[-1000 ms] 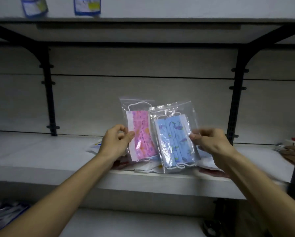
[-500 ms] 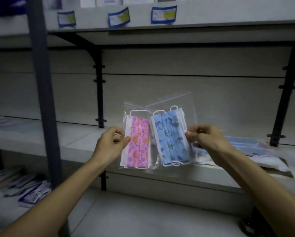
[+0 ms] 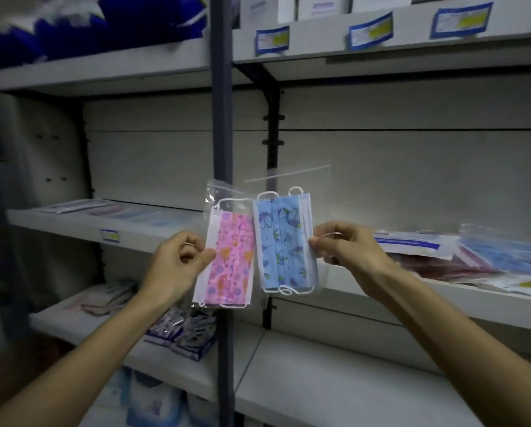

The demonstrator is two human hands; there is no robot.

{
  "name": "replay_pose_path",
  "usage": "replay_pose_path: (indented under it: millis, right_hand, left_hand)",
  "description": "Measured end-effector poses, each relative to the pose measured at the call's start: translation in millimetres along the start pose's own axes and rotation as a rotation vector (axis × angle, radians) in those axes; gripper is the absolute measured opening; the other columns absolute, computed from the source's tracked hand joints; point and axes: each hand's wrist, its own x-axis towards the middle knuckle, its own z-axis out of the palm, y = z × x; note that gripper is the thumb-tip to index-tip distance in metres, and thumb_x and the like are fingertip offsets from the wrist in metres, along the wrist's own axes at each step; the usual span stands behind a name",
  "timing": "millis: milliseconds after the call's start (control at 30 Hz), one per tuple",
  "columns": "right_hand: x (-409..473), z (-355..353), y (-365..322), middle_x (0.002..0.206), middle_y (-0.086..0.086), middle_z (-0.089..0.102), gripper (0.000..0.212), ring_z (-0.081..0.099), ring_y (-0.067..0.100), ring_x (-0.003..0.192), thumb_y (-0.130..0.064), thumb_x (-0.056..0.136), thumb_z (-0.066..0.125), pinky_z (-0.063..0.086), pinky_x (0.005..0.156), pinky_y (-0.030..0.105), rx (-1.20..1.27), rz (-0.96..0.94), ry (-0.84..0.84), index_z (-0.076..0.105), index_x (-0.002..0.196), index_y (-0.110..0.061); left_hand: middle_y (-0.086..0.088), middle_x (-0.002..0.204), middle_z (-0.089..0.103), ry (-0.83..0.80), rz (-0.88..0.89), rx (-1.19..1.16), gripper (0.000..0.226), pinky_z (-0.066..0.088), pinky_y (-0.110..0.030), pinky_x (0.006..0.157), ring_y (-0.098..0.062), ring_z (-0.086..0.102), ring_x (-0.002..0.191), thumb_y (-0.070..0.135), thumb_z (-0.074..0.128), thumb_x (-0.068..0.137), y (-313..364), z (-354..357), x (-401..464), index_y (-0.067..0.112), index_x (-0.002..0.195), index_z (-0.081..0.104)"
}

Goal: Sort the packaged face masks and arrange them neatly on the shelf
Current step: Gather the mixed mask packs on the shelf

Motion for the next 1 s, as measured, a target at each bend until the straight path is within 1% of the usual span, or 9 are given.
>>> replay_pose_path:
  millis: [100, 267, 433, 533, 667, 733, 800, 867, 1000]
  right_hand:
    - [9.9, 49.3, -3.0, 0.073, 0.005, 0.065, 0.008, 0.059, 0.015, 0.066, -0.006, 0.083, 0.069, 0.046, 0.07, 0.029, 0.005, -0.017, -0.027, 0.066, 0.08, -0.012]
    - [35.3, 125.6, -8.0, 0.073, 0.001, 0.063, 0.009, 0.058, 0.011, 0.064, -0.006, 0.085, 0.068, 0.047, 0.06, 0.021, 0.03, -0.058, -0.046, 0.064, 0.08, -0.012]
    - [71.8, 199.5, -7.9, 0.074, -0.001, 0.063, 0.009, 0.059, 0.008, 0.064, -0.009, 0.087, 0.067, 0.047, 0.058, 0.019, 0.058, -0.083, -0.043, 0.063, 0.08, -0.013]
    - [102.7, 237.1, -10.4, 0.074, 0.001, 0.065, 0.006, 0.062, 0.011, 0.064, -0.01, 0.085, 0.068, 0.048, 0.061, 0.025, 0.06, -0.089, -0.041, 0.064, 0.081, -0.012]
    - [146.5, 278.8, -20.0, 0.088, 0.003, 0.065, 0.003, 0.063, 0.012, 0.075, -0.009, 0.089, 0.063, 0.046, 0.057, 0.018, 0.099, -0.093, -0.053, 0.063, 0.092, -0.01]
    - [169.1, 302.4, -22.1, 0.09, 0.003, 0.066, 0.003, 0.065, 0.017, 0.082, -0.008, 0.089, 0.062, 0.051, 0.062, 0.023, 0.105, -0.088, -0.025, 0.063, 0.089, -0.012]
    - [189.5, 325.7, -20.9, 0.092, 0.008, 0.069, 0.002, 0.068, 0.025, 0.089, -0.008, 0.086, 0.063, 0.058, 0.075, 0.037, 0.107, -0.088, 0.015, 0.064, 0.087, -0.01]
    - [206.2, 347.0, -21.3, 0.095, 0.012, 0.07, 0.006, 0.069, 0.029, 0.092, -0.009, 0.085, 0.063, 0.057, 0.081, 0.051, 0.088, -0.083, 0.049, 0.065, 0.09, -0.008]
    - [233.6, 379.9, -27.7, 0.093, 0.01, 0.069, 0.005, 0.068, 0.029, 0.089, -0.01, 0.084, 0.063, 0.057, 0.082, 0.05, 0.046, -0.091, 0.122, 0.065, 0.088, -0.011]
  left_hand:
    - [0.007, 0.048, 0.054, 0.046, -0.037, 0.05, 0.018, 0.041, -0.012, 0.055, -0.002, 0.049, 0.05, 0.012, 0.073, 0.081, -24.2, -37.8, 2.2, 0.013, 0.077, 0.056]
    - [-0.003, 0.058, 0.058, 0.16, -0.097, 0.094, 0.018, 0.042, -0.028, 0.053, -0.014, 0.05, 0.053, 0.016, 0.072, 0.083, -59.1, -90.3, 11.6, 0.015, 0.076, 0.056]
    - [-0.011, 0.065, 0.062, 0.219, -0.126, 0.132, 0.016, 0.045, -0.025, 0.06, -0.017, 0.056, 0.061, 0.019, 0.072, 0.083, -98.8, -138.7, 35.4, 0.011, 0.082, 0.059]
    - [-0.014, 0.069, 0.065, 0.23, -0.136, 0.161, 0.014, 0.047, -0.026, 0.06, -0.019, 0.06, 0.064, 0.019, 0.071, 0.084, -121.7, -162.8, 63.3, 0.012, 0.081, 0.059]
    - [-0.012, 0.063, 0.062, 0.245, -0.132, 0.16, 0.013, 0.046, -0.026, 0.06, -0.016, 0.057, 0.059, 0.018, 0.072, 0.084, -150.9, -189.4, 110.7, 0.013, 0.079, 0.061]
    - [-0.006, 0.057, 0.054, 0.267, -0.136, 0.139, 0.013, 0.042, -0.025, 0.06, -0.013, 0.048, 0.055, 0.018, 0.072, 0.083, -167.5, -202.2, 134.0, 0.014, 0.078, 0.061]
    - [0.004, 0.051, 0.047, 0.29, -0.135, 0.122, 0.013, 0.039, -0.023, 0.059, -0.007, 0.043, 0.051, 0.019, 0.072, 0.083, -184.9, -214.4, 150.9, 0.014, 0.078, 0.061]
    - [0.011, 0.044, 0.044, 0.305, -0.133, 0.15, 0.013, 0.04, -0.022, 0.059, -0.002, 0.042, 0.047, 0.022, 0.073, 0.083, -202.0, -227.9, 162.8, 0.015, 0.082, 0.062]
    - [0.01, 0.047, 0.048, 0.34, -0.116, 0.196, 0.015, 0.04, -0.019, 0.06, -0.003, 0.047, 0.051, 0.024, 0.073, 0.082, -228.7, -256.5, 183.6, 0.016, 0.087, 0.061]
